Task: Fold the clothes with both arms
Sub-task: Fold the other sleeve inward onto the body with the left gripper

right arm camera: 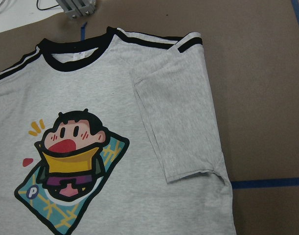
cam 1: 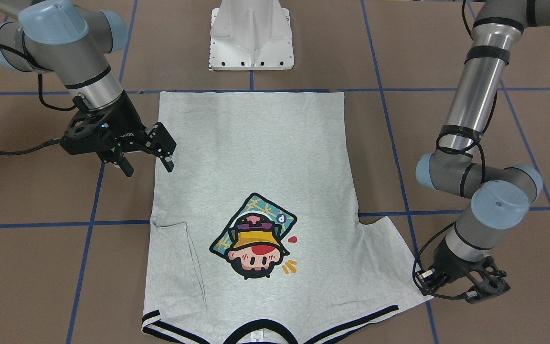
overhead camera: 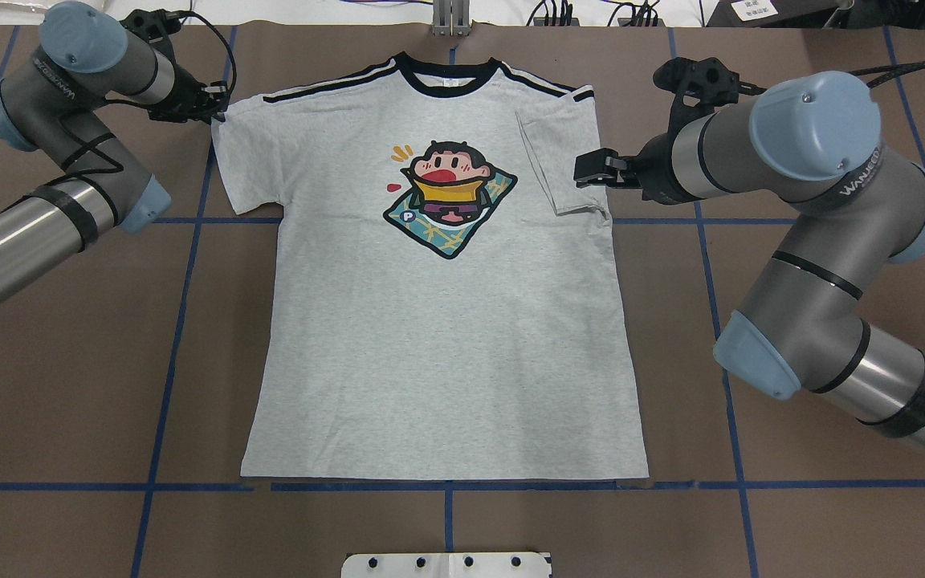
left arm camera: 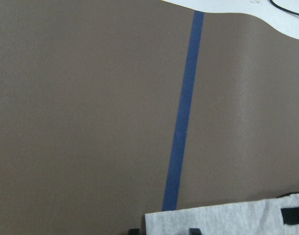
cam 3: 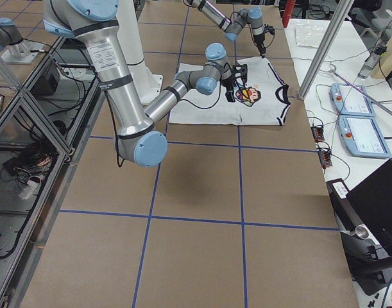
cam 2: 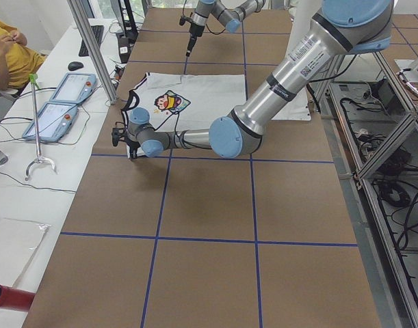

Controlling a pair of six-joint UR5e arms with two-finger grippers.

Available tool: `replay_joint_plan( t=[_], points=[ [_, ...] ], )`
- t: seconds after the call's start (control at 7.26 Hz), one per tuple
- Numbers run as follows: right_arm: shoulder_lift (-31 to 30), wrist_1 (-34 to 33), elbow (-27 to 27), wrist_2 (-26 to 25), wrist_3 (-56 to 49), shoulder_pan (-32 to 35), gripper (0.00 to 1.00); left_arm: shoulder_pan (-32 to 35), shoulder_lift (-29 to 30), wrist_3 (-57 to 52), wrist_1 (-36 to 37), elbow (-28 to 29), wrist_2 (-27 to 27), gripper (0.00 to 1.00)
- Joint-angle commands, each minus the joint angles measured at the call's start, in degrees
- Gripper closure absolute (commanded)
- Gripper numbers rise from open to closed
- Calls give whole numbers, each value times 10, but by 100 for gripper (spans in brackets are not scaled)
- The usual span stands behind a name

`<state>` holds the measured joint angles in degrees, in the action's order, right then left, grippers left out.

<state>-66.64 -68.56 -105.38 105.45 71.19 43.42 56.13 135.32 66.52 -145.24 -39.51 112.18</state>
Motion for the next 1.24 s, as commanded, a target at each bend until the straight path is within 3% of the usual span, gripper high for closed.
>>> replay_joint_plan(
  t=[0.0,0.41,0.69,0.83,1.1],
  points=[
    [-1,1,3,-1,0,0,1,0,4,-3,0,0,1,100],
    [0,1,4,-1,0,0,1,-6,15,45,17,-73,4,100],
    [-1,0,6,-1,0,0,1,-40,51,86,91,-101,-5,100],
    [0,1,14,-1,-1,0,1,-66,63,100,98,-99,-66,100],
    [0,2,19,-1,-1,0,1,-79,76,113,99,-89,-94,100]
  ],
)
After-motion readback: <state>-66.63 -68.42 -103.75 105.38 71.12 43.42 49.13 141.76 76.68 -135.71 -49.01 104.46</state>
